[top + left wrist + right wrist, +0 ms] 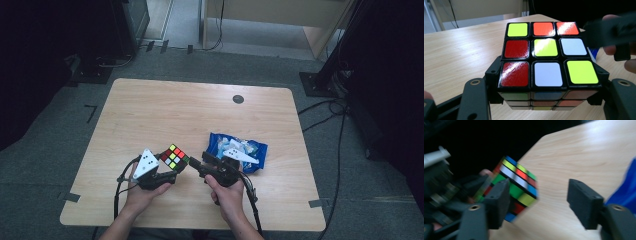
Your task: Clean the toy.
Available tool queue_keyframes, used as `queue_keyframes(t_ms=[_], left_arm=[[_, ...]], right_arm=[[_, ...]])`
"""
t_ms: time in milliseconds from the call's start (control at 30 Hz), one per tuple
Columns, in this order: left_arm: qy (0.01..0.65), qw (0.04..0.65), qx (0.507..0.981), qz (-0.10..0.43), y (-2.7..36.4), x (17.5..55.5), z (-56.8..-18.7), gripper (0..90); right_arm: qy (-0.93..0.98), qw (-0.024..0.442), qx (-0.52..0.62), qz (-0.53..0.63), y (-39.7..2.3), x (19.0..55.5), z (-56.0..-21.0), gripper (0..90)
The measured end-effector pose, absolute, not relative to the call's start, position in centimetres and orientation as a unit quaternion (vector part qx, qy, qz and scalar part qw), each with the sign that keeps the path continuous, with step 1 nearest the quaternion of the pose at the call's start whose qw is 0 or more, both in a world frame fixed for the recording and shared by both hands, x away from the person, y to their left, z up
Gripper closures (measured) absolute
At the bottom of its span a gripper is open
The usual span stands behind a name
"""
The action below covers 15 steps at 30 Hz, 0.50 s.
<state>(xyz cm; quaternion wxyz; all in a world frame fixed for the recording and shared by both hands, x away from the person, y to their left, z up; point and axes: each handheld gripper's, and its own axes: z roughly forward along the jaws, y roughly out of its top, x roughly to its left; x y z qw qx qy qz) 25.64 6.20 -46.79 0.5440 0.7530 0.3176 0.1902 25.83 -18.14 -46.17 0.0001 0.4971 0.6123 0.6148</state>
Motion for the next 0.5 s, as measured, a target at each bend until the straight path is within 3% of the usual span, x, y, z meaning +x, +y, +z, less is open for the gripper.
queue_keyframes(t_ms=[233,500], left_arm=[[0.288,0.544,0.760,0.210,4.8,24.7,-47.0,34.0],[0.272,0.544,0.763,0.220,4.3,24.2,-47.2,33.9]], right_arm=[[0.562,-0.097,0.544,0.616,-17.9,26.2,-46.9,20.5],[0.527,-0.176,0.557,0.616,-17.8,26.4,-47.8,31.0]])
